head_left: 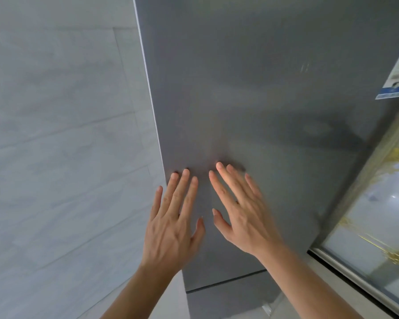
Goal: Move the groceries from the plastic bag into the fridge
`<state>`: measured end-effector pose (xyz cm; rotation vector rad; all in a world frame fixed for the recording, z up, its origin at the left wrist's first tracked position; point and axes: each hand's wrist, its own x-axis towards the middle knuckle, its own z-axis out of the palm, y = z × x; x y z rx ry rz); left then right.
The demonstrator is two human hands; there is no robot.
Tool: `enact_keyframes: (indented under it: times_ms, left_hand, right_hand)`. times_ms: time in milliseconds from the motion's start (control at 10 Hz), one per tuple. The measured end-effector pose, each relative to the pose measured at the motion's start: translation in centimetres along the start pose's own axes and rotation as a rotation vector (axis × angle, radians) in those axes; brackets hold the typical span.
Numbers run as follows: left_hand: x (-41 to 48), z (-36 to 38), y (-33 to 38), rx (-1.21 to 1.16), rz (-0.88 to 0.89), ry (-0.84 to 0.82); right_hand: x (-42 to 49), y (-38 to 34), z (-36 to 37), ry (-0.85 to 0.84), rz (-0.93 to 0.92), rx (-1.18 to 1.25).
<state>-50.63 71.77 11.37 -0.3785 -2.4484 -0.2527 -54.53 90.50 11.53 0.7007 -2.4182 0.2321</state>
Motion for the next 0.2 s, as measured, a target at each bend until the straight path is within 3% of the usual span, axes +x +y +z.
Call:
enact_keyframes:
  times_ms: [200]
  left_hand:
    - [0.6,-0.3,2.5,-0.068,0.057,-0.019]
  right_hand:
    - [-1.5,1.9,-3.0,-0.033,0.115,-0.054]
